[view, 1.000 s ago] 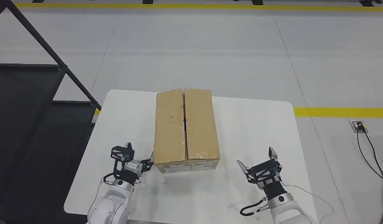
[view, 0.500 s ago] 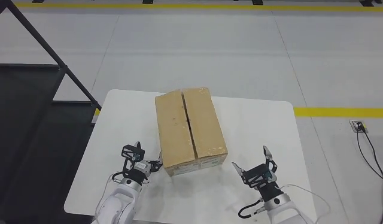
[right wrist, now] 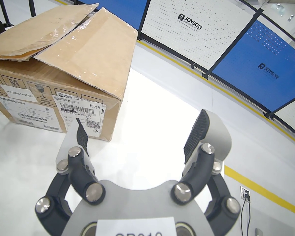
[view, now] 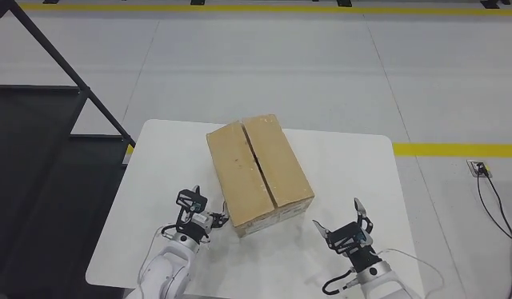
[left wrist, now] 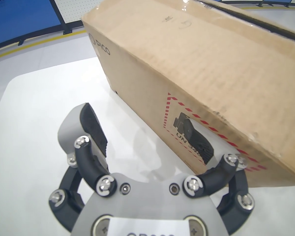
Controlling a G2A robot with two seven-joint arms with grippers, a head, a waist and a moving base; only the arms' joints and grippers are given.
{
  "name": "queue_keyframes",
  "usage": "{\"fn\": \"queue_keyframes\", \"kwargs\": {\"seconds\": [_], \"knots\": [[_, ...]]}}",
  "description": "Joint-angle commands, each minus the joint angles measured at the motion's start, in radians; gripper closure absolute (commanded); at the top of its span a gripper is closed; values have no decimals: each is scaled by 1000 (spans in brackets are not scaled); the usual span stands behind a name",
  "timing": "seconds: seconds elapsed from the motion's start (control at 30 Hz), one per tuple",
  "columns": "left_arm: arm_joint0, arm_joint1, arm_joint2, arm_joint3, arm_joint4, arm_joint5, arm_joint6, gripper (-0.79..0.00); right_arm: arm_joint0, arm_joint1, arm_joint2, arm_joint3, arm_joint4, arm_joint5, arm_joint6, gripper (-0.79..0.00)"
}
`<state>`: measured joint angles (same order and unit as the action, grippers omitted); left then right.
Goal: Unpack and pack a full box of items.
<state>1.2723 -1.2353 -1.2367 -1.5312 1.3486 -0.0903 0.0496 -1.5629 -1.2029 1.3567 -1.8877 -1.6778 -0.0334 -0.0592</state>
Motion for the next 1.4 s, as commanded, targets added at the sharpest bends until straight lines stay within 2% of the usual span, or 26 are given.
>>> {"fn": "queue_keyframes", "kwargs": {"seconds": [0.0, 0.67, 1.03, 1.2, 1.37], "knots": [[-4, -2, 8, 0, 6, -4, -3, -785, 1, 0, 1, 3, 2, -3, -1, -785], [-59, -18, 93, 14, 105, -44, -28, -785, -4, -3, -2, -7, -19, -41, 7, -785], [-81, -30, 140, 5, 143, -59, -26, -785, 27, -13, -77, 11, -54, -48, 10, -785], [-84, -33, 146, 1, 152, -60, -19, -785, 56, -23, -134, 23, -92, -8, 34, -785], [-56, -28, 98, -18, 108, -55, 8, -785, 66, -33, -179, 22, -148, 68, 52, -785]]}}
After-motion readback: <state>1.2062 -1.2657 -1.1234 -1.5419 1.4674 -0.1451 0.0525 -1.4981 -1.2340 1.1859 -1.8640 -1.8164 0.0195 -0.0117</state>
